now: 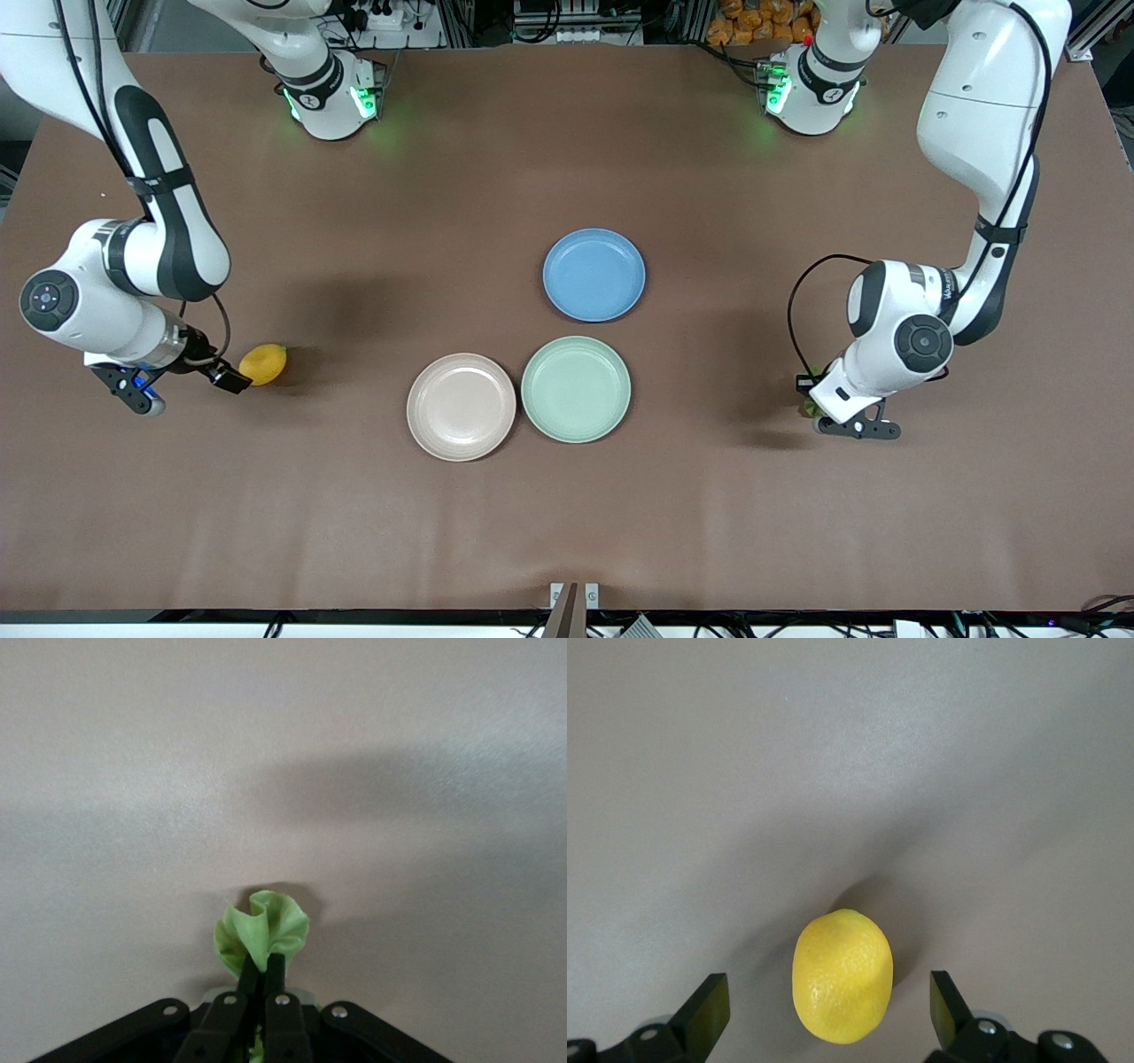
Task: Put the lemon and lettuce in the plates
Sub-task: 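Close the left gripper on the lettuce while the right gripper grasps the lemon, then carry the lettuce with the left gripper onto the mint green plate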
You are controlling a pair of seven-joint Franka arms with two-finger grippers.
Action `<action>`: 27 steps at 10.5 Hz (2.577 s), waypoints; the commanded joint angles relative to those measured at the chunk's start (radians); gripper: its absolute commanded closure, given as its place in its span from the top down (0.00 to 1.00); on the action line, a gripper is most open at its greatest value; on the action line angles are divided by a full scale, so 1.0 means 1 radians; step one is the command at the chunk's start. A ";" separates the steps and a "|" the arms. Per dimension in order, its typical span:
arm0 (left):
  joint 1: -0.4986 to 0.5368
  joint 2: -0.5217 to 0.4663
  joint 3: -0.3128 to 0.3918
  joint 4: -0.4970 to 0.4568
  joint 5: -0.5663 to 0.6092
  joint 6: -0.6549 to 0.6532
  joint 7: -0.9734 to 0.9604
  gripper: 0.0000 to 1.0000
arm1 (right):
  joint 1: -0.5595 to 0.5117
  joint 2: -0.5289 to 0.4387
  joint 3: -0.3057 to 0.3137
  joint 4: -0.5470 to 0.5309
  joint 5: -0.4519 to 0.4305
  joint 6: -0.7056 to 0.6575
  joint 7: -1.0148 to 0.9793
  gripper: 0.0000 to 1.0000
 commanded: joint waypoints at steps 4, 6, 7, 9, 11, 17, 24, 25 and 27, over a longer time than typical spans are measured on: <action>-0.042 0.009 -0.003 0.202 -0.039 -0.189 -0.068 0.00 | -0.006 -0.022 0.010 -0.049 0.022 -0.007 0.016 1.00; -0.066 0.000 -0.002 0.230 -0.092 -0.214 -0.100 0.00 | -0.003 -0.019 0.010 -0.047 0.022 -0.003 0.016 1.00; -0.071 0.000 -0.003 0.246 -0.110 -0.216 -0.143 0.00 | -0.005 -0.013 0.010 -0.047 0.022 0.006 0.016 1.00; -0.124 0.002 -0.005 0.262 -0.155 -0.214 -0.228 0.00 | -0.003 -0.004 0.010 -0.049 0.022 0.025 0.016 1.00; -0.190 0.018 -0.003 0.301 -0.186 -0.214 -0.320 0.00 | -0.005 0.018 0.010 -0.047 0.022 0.060 0.014 1.00; -0.394 0.107 -0.003 0.364 -0.276 -0.026 -0.574 0.00 | -0.003 0.056 0.010 -0.052 0.022 0.083 0.016 1.00; -0.488 0.219 -0.003 0.411 -0.316 0.273 -0.769 0.00 | -0.005 0.074 0.008 -0.052 0.022 0.132 0.016 0.72; -0.499 0.225 -0.003 0.413 -0.316 0.295 -0.788 0.00 | -0.005 0.076 0.008 -0.052 0.022 0.137 0.016 0.52; -0.508 0.242 -0.005 0.413 -0.316 0.315 -0.799 0.00 | -0.009 0.087 0.007 -0.052 0.020 0.155 0.014 0.06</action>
